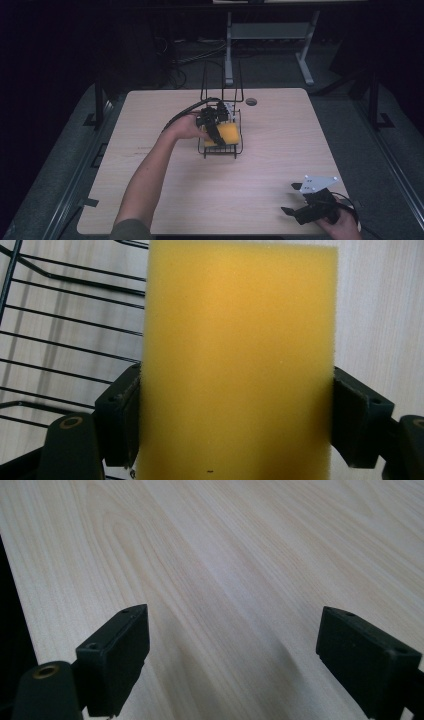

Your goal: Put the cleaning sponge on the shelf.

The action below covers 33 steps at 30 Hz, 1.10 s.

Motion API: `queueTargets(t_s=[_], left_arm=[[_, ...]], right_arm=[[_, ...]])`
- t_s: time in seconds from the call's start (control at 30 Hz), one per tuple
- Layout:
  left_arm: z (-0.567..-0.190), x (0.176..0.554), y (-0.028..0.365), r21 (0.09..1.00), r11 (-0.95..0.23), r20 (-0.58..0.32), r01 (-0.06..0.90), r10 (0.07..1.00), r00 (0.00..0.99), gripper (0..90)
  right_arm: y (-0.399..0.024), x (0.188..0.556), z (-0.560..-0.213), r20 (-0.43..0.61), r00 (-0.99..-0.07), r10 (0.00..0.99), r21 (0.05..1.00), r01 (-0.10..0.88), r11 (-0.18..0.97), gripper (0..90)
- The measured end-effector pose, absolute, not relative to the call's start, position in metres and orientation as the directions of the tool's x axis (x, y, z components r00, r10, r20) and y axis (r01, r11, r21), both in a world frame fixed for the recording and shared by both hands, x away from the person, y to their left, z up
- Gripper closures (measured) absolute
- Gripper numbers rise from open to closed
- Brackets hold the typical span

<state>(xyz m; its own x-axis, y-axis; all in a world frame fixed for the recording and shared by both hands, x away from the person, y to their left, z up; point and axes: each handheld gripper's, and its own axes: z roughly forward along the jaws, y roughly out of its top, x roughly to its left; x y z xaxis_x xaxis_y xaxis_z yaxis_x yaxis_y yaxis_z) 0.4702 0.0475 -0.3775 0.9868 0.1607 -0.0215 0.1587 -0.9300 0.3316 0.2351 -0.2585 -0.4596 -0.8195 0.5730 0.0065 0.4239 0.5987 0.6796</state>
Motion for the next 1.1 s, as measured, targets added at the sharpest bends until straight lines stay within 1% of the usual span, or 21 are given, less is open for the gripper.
queueTargets(t_s=[0.1, 0.43, 1.1], left_arm=[[-0.380, 0.472, 0.047, 0.335, -0.929, -0.019, 0.159, 0.162, 0.987, 21.7], [-0.395, 0.480, 0.052, 0.309, -0.930, -0.064, 0.200, 0.190, 0.980, 21.7], [-0.399, 0.482, 0.051, 0.306, -0.929, -0.070, 0.209, 0.198, 0.978, 21.6]], right_arm=[[-0.258, 0.235, -0.460, 0.004, -0.822, 0.570, 0.676, 0.422, 0.604, 13.6], [-0.258, 0.235, -0.460, 0.003, -0.823, 0.568, 0.672, 0.422, 0.609, 13.6], [-0.256, 0.234, -0.460, 0.004, -0.824, 0.567, 0.671, 0.422, 0.610, 13.5]])
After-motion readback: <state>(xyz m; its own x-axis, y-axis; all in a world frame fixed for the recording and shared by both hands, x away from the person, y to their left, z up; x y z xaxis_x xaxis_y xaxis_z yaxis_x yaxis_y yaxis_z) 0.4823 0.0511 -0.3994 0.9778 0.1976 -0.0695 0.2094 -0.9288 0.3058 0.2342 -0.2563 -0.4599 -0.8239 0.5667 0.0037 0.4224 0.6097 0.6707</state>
